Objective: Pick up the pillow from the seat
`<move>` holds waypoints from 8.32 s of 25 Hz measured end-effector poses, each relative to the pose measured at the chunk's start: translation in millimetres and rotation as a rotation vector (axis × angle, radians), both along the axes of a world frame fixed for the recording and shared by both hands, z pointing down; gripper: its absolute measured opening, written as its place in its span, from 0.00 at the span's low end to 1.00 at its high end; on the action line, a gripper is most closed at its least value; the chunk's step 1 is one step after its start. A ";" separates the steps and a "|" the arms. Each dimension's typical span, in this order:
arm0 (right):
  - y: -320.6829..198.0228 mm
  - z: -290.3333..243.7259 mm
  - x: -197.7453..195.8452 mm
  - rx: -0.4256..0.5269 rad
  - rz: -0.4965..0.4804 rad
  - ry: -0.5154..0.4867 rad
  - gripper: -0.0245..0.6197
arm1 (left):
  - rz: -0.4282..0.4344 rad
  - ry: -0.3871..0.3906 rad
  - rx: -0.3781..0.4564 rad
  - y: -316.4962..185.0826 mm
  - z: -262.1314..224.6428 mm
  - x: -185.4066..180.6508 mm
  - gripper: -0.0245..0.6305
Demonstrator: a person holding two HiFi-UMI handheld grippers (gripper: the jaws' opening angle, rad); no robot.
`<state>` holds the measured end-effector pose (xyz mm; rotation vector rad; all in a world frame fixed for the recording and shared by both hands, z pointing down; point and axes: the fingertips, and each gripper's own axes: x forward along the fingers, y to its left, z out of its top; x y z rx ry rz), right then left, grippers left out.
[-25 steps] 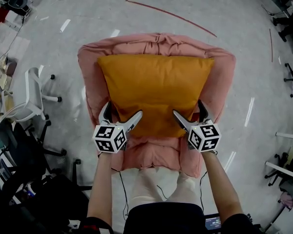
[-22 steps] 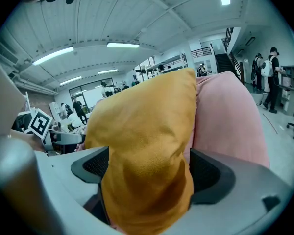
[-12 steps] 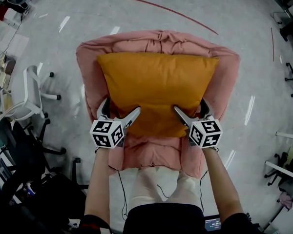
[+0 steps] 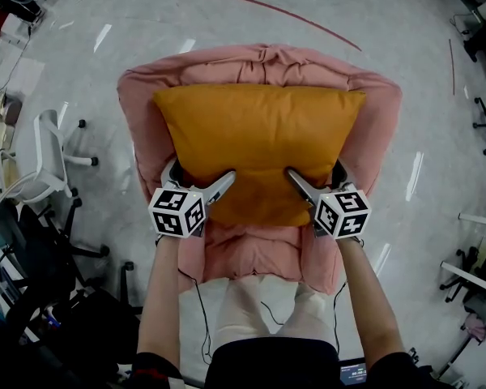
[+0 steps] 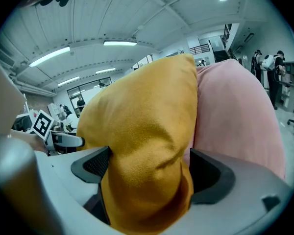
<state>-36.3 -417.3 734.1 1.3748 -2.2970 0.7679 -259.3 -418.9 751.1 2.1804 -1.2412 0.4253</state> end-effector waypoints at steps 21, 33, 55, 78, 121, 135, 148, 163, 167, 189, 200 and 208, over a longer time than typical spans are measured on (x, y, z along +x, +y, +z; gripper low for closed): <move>-15.2 6.8 -9.0 0.015 -0.107 -0.015 0.80 | 0.052 0.024 -0.003 -11.6 9.6 14.0 0.93; -10.0 6.4 -15.9 -0.012 -0.123 0.011 0.60 | 0.038 -0.005 -0.001 -5.3 6.7 23.7 0.75; 9.2 1.5 -32.5 -0.004 -0.057 0.069 0.30 | -0.023 -0.007 -0.010 15.7 1.2 38.0 0.38; 30.4 -52.2 -32.7 0.055 -0.076 0.046 0.30 | -0.044 -0.008 0.028 39.5 -54.0 37.2 0.38; 112.6 -227.3 12.9 0.237 -0.287 -0.037 0.33 | -0.227 -0.053 0.185 154.1 -238.0 85.3 0.40; 138.0 -276.5 33.0 0.311 -0.407 -0.093 0.34 | -0.336 -0.090 0.254 198.3 -290.6 110.8 0.41; 174.2 -295.6 46.9 0.359 -0.540 -0.133 0.35 | -0.464 -0.113 0.299 254.0 -308.3 132.0 0.42; 218.6 -300.4 35.1 0.362 -0.603 -0.150 0.36 | -0.524 -0.119 0.310 310.0 -314.4 125.6 0.43; 236.1 -304.7 37.6 0.367 -0.597 -0.141 0.36 | -0.516 -0.111 0.315 326.6 -317.7 128.1 0.43; 361.5 -336.9 34.8 0.444 -0.530 -0.125 0.36 | -0.446 -0.092 0.392 444.3 -349.2 120.5 0.43; 412.5 -345.7 26.9 0.479 -0.512 -0.112 0.36 | -0.428 -0.077 0.429 493.1 -356.4 110.9 0.43; 435.9 -347.7 26.6 0.483 -0.496 -0.104 0.36 | -0.410 -0.066 0.433 513.9 -357.4 109.1 0.43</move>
